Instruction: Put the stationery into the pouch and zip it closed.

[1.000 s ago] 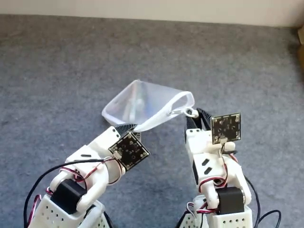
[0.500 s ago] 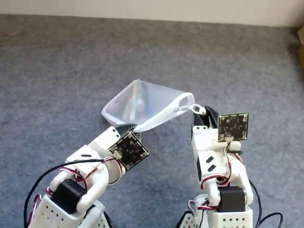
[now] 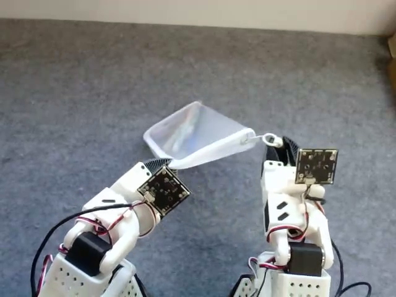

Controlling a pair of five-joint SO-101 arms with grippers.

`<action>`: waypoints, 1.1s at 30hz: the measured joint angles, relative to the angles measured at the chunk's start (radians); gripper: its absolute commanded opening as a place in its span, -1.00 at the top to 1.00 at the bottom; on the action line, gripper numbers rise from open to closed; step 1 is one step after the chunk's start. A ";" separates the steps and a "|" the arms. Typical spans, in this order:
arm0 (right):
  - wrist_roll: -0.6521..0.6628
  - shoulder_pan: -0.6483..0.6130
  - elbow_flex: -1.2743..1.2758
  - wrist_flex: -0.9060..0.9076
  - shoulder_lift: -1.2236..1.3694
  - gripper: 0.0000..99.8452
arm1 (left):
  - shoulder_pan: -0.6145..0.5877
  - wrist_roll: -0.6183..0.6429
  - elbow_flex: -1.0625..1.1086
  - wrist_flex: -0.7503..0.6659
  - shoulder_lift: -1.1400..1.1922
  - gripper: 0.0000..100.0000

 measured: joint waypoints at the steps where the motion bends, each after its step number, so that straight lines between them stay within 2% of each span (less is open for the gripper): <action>1: 0.000 0.006 0.000 0.000 0.000 0.99 | 0.000 0.000 0.000 0.000 0.000 0.99; 8: 0.054 0.031 0.055 -0.078 0.000 0.99 | -0.041 0.002 0.000 0.000 0.000 0.99; 12: 0.052 0.098 0.066 -0.100 0.000 0.99 | -0.107 0.006 0.017 0.018 0.006 0.99; 33: 0.052 0.115 0.066 -0.100 0.000 0.99 | -0.109 0.006 0.018 0.017 0.008 0.99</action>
